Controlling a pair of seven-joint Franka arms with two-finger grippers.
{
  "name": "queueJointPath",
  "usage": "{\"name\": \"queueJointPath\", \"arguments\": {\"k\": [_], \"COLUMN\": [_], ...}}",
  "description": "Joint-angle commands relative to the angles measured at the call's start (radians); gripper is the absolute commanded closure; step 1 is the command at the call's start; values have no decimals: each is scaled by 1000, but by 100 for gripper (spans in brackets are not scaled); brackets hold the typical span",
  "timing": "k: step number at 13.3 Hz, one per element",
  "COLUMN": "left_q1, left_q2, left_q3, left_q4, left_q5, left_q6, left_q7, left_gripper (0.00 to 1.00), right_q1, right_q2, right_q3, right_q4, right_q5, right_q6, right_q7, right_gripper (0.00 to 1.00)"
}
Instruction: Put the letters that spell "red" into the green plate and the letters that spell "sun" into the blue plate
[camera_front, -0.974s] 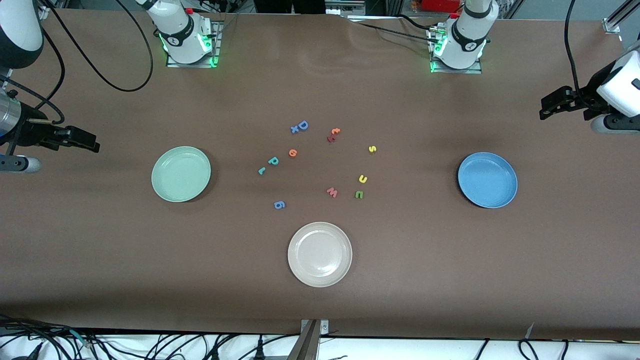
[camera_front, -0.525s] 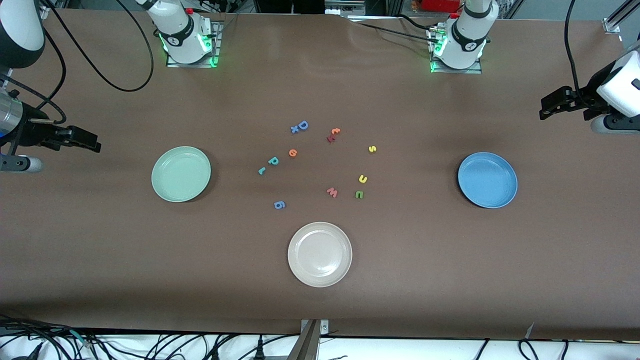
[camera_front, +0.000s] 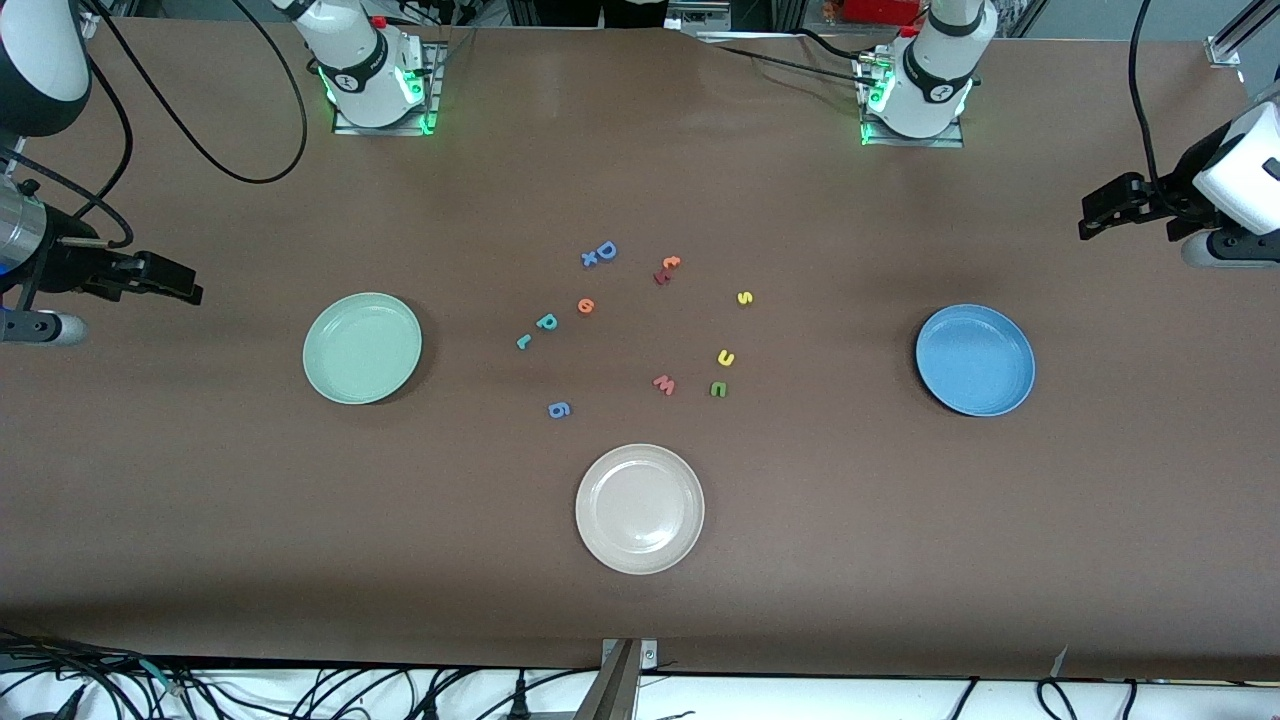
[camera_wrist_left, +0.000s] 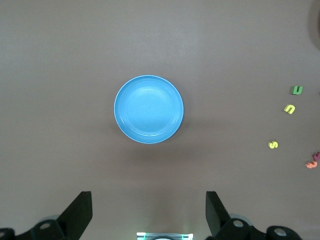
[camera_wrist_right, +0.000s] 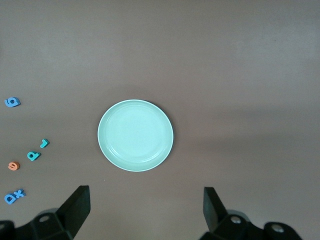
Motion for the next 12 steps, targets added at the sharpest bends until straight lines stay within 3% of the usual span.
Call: {"name": "queueJointPath", "arguments": {"k": [1, 9, 12], "left_q1": [8, -8, -11], "left_q2": [4, 21, 44], "left_q3": [-1, -4, -50], "left_q4": [-3, -3, -5], "left_q5": [-30, -56, -67], "left_q6": [5, 5, 25], "left_q7": [19, 18, -11], "left_gripper": [0, 0, 0], "right_q1": [-5, 13, 47], "right_q2": [6, 6, 8], "right_q3": [9, 9, 11], "right_q4": [20, 19, 16], "right_q5": [-9, -11, -11], "right_q6": [-13, -13, -13], "right_q7": [8, 27, 109], "right_gripper": [0, 1, 1]}}
